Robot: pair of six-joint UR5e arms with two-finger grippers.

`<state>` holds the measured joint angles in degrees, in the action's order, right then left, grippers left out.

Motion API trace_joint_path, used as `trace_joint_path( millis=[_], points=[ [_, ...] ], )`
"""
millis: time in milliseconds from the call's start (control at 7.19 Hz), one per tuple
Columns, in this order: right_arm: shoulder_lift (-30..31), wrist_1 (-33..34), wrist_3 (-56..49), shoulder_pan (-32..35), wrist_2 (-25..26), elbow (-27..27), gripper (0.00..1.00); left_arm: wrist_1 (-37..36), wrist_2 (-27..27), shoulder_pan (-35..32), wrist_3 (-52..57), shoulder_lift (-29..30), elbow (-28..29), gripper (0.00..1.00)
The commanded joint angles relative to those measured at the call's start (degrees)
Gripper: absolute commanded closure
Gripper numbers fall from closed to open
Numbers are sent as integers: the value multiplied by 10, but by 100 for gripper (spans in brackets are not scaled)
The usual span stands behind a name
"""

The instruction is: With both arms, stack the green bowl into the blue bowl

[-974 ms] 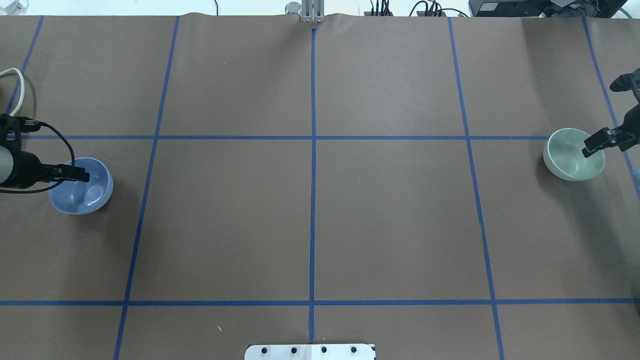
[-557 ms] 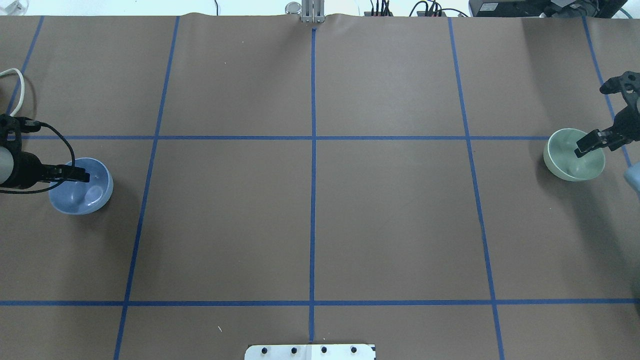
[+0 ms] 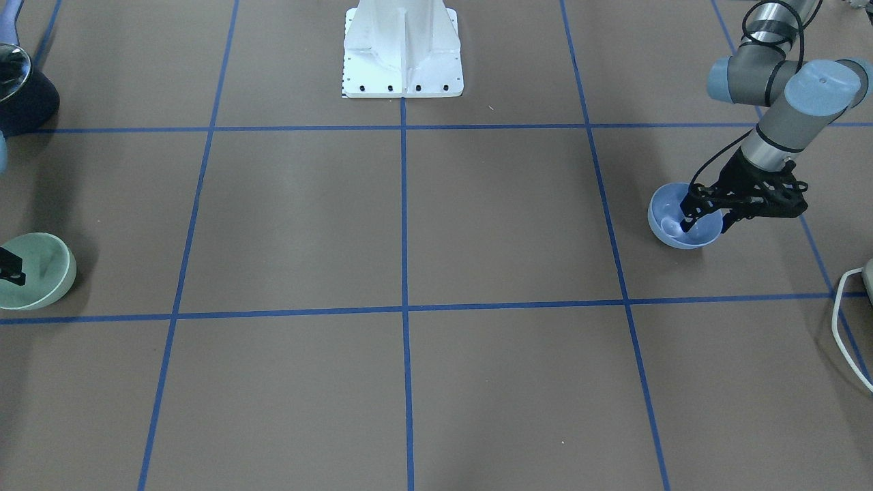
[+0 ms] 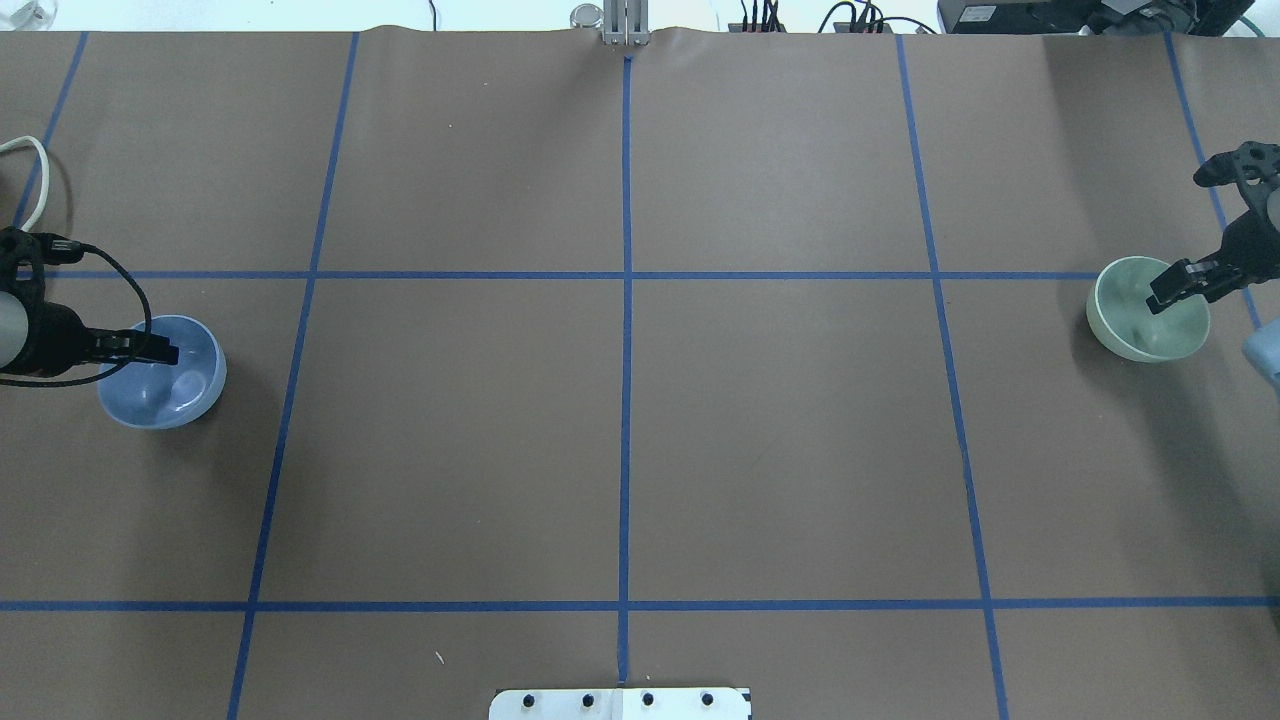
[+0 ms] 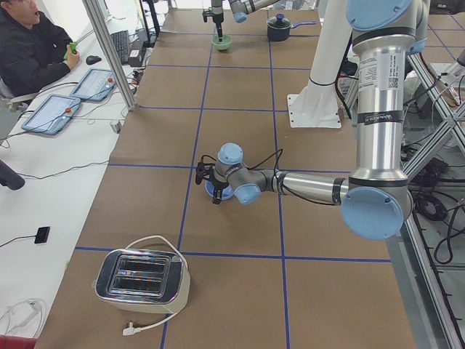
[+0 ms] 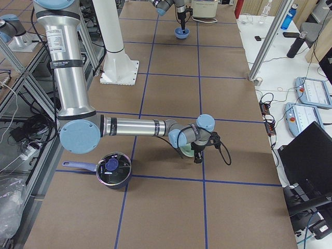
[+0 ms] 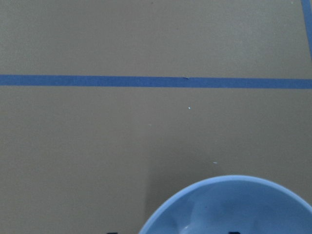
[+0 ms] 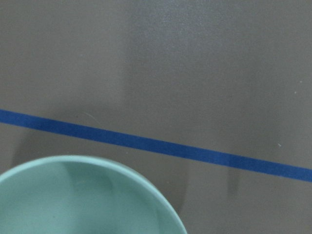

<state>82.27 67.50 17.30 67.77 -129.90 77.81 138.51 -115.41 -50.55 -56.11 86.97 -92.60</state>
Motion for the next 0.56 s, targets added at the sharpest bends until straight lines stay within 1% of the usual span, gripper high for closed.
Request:
trace_joint_path(
  millis=[0, 139, 417],
  points=[
    [-1, 0, 0, 1, -3, 5, 36, -1, -10, -1, 0, 0, -7, 44],
    [-2, 0, 0, 1, -3, 5, 36, -1, -24, -3, 0, 0, -13, 44],
    [-2, 0, 0, 3, -6, 6, 36, -1, -25, -5, 1, -2, -16, 44]
  ],
)
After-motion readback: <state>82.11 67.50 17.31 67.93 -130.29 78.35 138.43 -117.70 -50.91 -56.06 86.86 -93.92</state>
